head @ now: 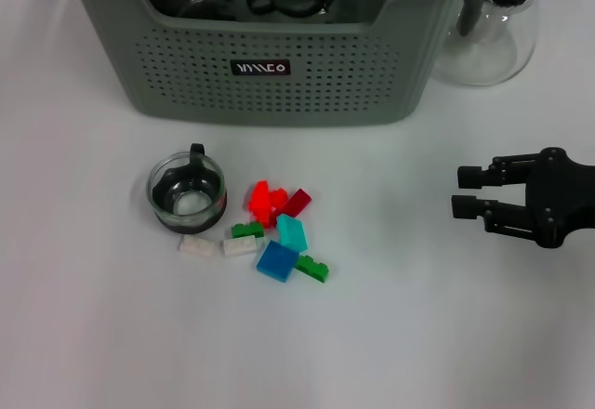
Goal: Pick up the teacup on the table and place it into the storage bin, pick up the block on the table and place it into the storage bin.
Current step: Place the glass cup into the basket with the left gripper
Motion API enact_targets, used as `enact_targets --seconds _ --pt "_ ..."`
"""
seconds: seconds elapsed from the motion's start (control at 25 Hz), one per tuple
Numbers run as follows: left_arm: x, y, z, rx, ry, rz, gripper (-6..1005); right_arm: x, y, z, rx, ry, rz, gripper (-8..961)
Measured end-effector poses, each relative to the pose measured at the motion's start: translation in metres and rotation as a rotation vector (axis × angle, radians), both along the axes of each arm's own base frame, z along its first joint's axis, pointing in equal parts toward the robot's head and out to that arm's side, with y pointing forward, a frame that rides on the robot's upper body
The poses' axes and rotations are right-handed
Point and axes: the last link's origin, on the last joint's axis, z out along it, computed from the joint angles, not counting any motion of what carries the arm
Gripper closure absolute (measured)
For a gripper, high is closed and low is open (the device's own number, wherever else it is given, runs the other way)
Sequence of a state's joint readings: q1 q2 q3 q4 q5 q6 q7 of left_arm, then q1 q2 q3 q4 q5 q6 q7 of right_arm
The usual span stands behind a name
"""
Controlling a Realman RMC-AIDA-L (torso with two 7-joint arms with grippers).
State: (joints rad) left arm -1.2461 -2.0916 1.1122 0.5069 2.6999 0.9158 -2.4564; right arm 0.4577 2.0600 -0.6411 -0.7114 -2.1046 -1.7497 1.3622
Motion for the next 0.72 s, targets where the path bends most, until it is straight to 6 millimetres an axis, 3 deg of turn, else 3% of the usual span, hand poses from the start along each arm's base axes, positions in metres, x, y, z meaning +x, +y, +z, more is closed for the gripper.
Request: enact_targets --seconds 0.4,0.48,0.6,0.72 --pt "0.000 -0.002 -0.007 0.007 0.015 -0.018 819 0.001 0.000 0.000 -0.003 -0.001 -0.003 528" --pt "0.004 -0.001 -0.005 0.015 0.002 -0.024 762 0.001 -0.001 0.000 -0.003 -0.002 -0.006 528" --pt "0.016 -0.006 0.021 0.056 -0.154 -0.037 677 0.002 -0.001 0.002 -0.002 0.000 -0.009 528" --pt "0.027 -0.020 0.071 0.136 -0.382 -0.122 643 0.001 -0.002 0.004 0.003 0.014 -0.009 528"
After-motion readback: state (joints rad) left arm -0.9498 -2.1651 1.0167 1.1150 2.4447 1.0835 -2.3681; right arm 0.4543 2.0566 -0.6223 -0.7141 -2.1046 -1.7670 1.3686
